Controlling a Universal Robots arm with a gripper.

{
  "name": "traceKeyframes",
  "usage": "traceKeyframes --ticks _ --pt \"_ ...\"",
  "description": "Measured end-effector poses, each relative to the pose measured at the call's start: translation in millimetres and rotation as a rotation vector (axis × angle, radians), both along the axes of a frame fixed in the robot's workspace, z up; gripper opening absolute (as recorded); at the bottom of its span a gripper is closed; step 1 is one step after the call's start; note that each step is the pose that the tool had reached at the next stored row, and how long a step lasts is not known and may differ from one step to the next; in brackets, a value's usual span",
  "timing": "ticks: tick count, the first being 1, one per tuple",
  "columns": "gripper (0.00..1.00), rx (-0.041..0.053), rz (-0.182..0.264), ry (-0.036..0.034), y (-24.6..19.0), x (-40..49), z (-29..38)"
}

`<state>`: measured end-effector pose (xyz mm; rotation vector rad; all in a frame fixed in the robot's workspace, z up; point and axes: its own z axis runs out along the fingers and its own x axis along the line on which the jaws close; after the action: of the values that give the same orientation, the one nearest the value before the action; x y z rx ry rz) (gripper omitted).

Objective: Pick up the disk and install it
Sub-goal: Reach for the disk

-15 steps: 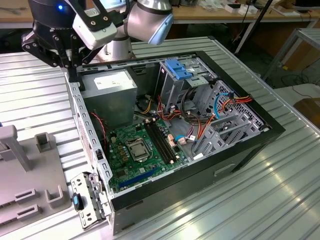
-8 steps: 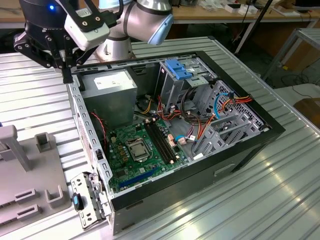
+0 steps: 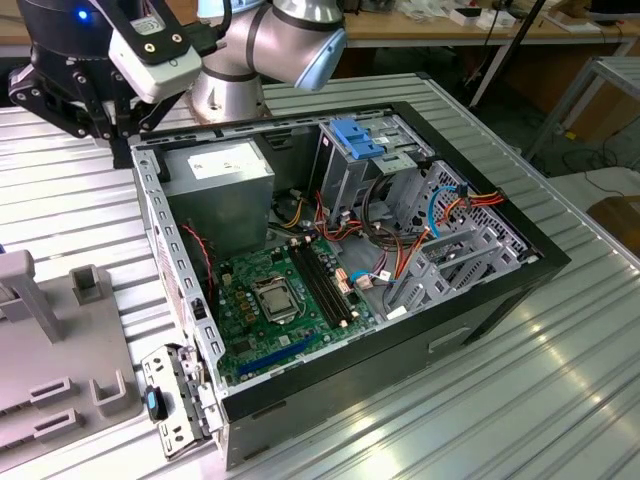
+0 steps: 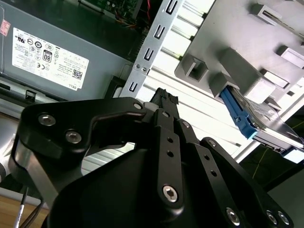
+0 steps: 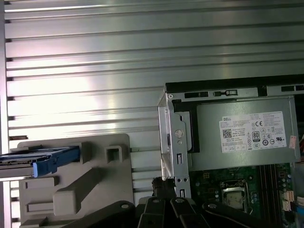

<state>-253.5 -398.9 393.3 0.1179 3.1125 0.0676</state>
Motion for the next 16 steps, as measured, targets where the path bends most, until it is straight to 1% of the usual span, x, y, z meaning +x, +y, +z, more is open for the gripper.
traceKeyframes --ticks 15,16 --pt "0.11 0.0 0.0 -0.0001 0.0 -22.5 0.0" --pt "0.11 0.0 0.0 0.0 0.0 -25.2 0.0"
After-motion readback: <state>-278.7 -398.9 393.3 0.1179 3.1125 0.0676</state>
